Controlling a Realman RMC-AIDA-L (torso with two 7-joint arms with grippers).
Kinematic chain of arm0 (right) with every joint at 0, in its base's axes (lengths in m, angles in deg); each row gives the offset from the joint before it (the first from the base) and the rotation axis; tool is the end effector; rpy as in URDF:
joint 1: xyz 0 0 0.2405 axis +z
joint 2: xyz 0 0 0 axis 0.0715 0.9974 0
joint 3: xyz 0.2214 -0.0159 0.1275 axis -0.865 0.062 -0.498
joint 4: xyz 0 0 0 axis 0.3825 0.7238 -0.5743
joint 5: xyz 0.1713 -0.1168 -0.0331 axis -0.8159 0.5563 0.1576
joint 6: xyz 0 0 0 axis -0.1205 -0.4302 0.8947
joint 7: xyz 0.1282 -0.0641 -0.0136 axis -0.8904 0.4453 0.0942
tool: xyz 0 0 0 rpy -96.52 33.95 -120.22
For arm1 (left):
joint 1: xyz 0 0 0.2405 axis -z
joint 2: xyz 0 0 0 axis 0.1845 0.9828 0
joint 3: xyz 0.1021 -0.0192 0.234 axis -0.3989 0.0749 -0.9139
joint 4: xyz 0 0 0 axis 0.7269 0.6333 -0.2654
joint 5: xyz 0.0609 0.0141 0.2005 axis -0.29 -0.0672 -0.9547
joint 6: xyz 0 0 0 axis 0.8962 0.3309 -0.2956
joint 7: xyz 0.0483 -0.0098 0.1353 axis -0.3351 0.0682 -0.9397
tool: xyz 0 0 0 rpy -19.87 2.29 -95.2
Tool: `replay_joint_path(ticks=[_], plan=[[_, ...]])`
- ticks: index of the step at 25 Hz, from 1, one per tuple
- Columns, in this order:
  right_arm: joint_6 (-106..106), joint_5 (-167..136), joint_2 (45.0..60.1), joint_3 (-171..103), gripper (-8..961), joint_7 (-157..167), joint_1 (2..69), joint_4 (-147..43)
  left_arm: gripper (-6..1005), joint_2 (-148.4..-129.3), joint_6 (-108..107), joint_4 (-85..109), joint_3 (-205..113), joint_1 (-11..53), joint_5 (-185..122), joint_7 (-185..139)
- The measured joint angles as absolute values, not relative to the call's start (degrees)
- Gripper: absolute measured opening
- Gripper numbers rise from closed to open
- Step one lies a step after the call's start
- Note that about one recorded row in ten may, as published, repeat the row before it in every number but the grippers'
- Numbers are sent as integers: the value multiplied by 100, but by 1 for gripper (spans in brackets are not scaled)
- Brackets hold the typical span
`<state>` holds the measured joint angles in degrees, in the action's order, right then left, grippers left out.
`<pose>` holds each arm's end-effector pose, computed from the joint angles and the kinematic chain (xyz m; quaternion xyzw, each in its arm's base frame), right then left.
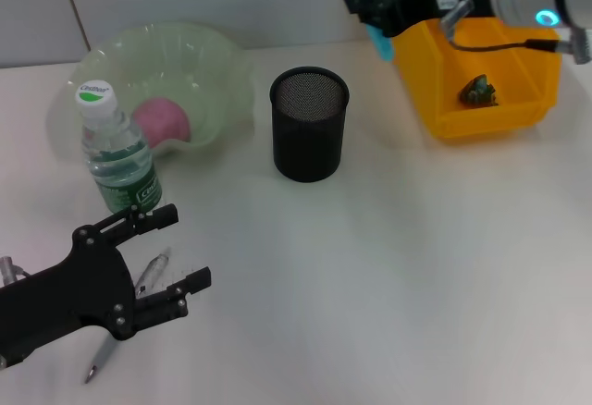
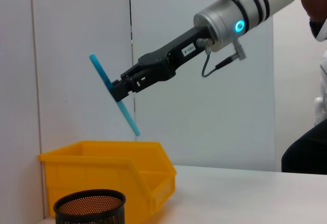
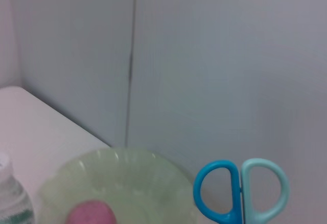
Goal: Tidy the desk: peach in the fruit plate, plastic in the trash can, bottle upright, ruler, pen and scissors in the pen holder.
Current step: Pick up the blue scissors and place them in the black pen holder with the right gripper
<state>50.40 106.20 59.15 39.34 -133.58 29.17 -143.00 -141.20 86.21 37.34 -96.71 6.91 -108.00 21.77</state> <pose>0.1099 0.3830 0.0493 -0.9061 0.1924 0.1033 0.3623 -0.2890 0.2575 -0.0156 -0.9187 -0.0633 -0.3401 0.1907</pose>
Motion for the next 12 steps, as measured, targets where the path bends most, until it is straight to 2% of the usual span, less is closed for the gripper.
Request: replay_joint_path(ticks=[12], plan=[[3926, 7883, 5913, 3952, 222, -10525, 2863, -12428, 773, -14120, 8625, 3734, -9673, 715, -10801, 2177]])
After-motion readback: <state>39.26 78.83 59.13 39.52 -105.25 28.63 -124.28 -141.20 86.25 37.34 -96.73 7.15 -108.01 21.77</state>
